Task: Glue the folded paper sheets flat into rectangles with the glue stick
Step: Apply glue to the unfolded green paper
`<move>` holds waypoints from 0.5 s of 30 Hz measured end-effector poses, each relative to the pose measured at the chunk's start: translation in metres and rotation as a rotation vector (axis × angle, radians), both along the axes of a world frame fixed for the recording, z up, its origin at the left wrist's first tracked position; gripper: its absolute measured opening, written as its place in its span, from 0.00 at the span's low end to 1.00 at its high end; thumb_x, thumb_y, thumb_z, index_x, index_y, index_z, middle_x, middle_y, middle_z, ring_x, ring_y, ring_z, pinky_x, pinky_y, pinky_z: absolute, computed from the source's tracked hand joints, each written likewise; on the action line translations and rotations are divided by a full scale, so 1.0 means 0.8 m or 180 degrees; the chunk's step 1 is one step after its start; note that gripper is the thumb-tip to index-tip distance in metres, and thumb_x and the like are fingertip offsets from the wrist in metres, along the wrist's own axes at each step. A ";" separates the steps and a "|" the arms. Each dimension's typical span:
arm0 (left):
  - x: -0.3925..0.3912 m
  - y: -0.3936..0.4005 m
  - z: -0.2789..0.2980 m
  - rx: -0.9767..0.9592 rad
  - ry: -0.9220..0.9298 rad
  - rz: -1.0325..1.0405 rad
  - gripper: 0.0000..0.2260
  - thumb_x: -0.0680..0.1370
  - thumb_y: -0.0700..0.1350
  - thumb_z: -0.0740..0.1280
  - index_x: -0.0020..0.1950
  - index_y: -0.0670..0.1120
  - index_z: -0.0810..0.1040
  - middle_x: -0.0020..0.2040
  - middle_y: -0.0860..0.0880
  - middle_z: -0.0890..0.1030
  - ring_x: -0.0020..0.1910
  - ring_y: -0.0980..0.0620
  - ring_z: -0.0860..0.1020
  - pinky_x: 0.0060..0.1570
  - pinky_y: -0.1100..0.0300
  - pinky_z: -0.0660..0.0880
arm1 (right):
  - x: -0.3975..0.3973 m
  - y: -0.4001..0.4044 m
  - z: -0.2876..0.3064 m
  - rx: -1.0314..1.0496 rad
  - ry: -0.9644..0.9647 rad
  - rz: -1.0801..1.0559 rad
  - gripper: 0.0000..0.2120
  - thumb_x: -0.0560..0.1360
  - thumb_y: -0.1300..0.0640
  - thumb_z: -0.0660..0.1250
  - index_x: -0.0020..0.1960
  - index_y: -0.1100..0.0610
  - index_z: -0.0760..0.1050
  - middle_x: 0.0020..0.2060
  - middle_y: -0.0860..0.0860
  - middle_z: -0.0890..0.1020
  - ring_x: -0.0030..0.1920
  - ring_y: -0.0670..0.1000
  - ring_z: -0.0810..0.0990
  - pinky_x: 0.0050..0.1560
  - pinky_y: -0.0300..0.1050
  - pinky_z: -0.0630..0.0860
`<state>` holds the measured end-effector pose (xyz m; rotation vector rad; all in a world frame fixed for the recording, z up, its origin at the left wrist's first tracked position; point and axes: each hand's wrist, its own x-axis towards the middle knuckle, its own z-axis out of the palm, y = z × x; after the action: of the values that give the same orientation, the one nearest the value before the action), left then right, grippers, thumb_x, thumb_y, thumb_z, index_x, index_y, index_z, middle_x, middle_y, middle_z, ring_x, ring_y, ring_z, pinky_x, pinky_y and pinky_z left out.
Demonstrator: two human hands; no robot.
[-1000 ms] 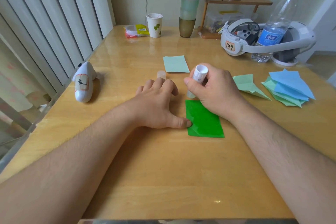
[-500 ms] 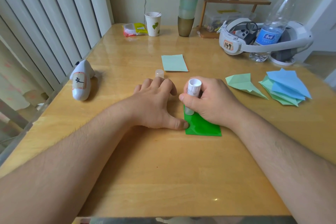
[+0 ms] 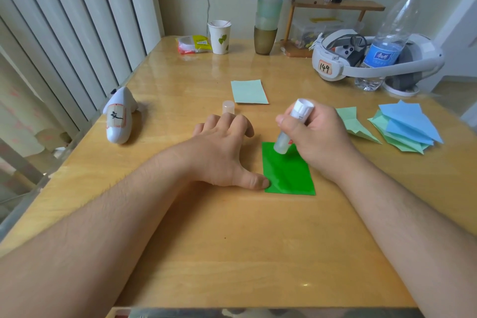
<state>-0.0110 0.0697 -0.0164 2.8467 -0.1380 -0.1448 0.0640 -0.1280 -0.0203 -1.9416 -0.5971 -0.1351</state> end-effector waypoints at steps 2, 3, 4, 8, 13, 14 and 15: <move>0.000 0.000 0.000 0.0012 -0.0010 -0.0017 0.39 0.62 0.76 0.70 0.64 0.58 0.61 0.62 0.56 0.63 0.63 0.49 0.60 0.67 0.52 0.62 | 0.001 0.003 -0.005 -0.0210 -0.0096 -0.0054 0.13 0.74 0.43 0.71 0.42 0.52 0.77 0.33 0.50 0.82 0.37 0.54 0.79 0.42 0.52 0.77; 0.000 0.000 0.000 0.0009 -0.0006 -0.0024 0.39 0.62 0.76 0.70 0.63 0.59 0.61 0.62 0.56 0.62 0.63 0.49 0.60 0.66 0.52 0.61 | 0.000 0.005 -0.006 -0.0336 -0.0137 -0.0041 0.13 0.75 0.43 0.72 0.42 0.52 0.77 0.34 0.51 0.82 0.36 0.53 0.78 0.41 0.51 0.77; 0.000 0.000 0.000 0.0012 0.0003 -0.0034 0.38 0.62 0.76 0.70 0.63 0.59 0.61 0.62 0.56 0.62 0.63 0.49 0.60 0.65 0.53 0.61 | -0.002 0.007 -0.006 -0.0480 -0.0193 -0.0003 0.12 0.75 0.43 0.73 0.42 0.51 0.77 0.34 0.50 0.81 0.35 0.51 0.77 0.40 0.49 0.75; -0.001 0.002 0.001 -0.0004 0.0076 -0.0042 0.37 0.61 0.78 0.67 0.61 0.60 0.60 0.62 0.56 0.63 0.64 0.50 0.60 0.66 0.52 0.61 | -0.008 0.012 -0.002 -0.0882 -0.0298 0.0136 0.12 0.75 0.44 0.74 0.42 0.51 0.77 0.32 0.47 0.79 0.32 0.45 0.72 0.36 0.42 0.70; 0.001 0.000 -0.003 -0.0012 -0.0002 0.0029 0.37 0.62 0.80 0.65 0.60 0.60 0.61 0.62 0.57 0.64 0.64 0.51 0.61 0.68 0.51 0.62 | -0.021 0.011 0.004 -0.1008 -0.0246 0.0333 0.12 0.74 0.46 0.75 0.41 0.53 0.78 0.32 0.52 0.80 0.31 0.45 0.70 0.37 0.47 0.71; 0.001 -0.001 -0.004 0.0042 -0.0048 0.0021 0.37 0.62 0.80 0.66 0.60 0.59 0.60 0.61 0.57 0.64 0.63 0.51 0.61 0.67 0.51 0.62 | -0.023 0.010 0.004 -0.1015 -0.0248 0.0369 0.12 0.74 0.47 0.75 0.40 0.54 0.78 0.33 0.53 0.80 0.31 0.45 0.70 0.37 0.48 0.71; 0.000 -0.001 -0.005 0.0081 -0.0084 0.0016 0.37 0.62 0.79 0.67 0.60 0.59 0.60 0.61 0.57 0.64 0.63 0.51 0.61 0.66 0.52 0.62 | -0.025 0.010 0.005 -0.1007 -0.0244 0.0396 0.12 0.74 0.47 0.75 0.40 0.55 0.78 0.33 0.53 0.80 0.31 0.45 0.69 0.37 0.49 0.71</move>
<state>-0.0107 0.0686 -0.0207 2.8748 -0.1353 -0.1086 0.0439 -0.1201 -0.0163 -2.2035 -0.8286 -0.0377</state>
